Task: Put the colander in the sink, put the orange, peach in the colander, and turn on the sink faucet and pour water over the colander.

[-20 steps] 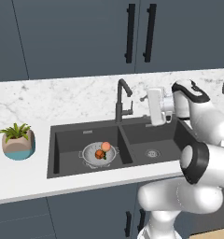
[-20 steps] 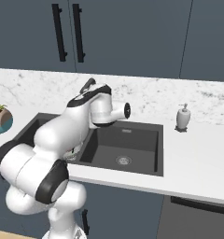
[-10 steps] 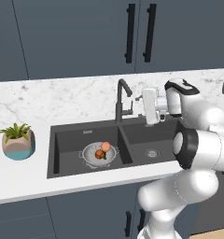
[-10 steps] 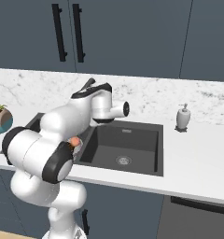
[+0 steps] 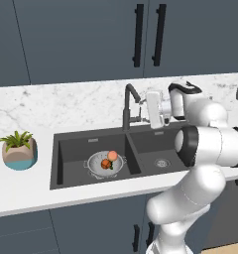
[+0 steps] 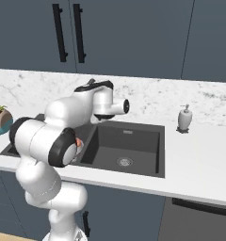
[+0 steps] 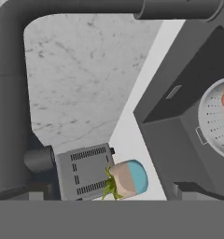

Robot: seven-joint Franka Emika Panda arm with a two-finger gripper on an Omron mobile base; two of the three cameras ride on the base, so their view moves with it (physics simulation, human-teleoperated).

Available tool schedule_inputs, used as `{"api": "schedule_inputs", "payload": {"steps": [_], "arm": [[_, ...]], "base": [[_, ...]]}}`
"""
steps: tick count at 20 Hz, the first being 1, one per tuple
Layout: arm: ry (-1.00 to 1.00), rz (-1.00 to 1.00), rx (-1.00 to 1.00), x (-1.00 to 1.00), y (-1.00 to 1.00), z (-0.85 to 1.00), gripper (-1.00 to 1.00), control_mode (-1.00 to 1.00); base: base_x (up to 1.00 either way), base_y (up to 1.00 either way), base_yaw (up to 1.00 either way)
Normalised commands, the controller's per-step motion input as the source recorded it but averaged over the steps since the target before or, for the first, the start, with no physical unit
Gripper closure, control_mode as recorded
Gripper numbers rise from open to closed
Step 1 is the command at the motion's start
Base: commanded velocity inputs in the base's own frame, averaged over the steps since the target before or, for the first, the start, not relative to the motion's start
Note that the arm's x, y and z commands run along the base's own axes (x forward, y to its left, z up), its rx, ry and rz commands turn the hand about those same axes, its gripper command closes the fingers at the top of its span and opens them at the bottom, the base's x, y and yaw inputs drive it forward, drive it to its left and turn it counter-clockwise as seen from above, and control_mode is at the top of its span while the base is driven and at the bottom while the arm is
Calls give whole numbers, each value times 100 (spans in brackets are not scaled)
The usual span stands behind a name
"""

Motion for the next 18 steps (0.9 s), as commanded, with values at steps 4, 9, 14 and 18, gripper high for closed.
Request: {"api": "schedule_inputs", "payload": {"steps": [4,9,14,18], "arm": [[0,0,0,29,17,-10,-100,-100],[0,0,0,32,9,-14,-100,-100],[0,0,0,30,3,-11,-100,-100],[0,0,0,19,12,-6,-100,-100]], "base": [[0,0,0],[0,0,0],[0,0,0],[0,0,0]]}}
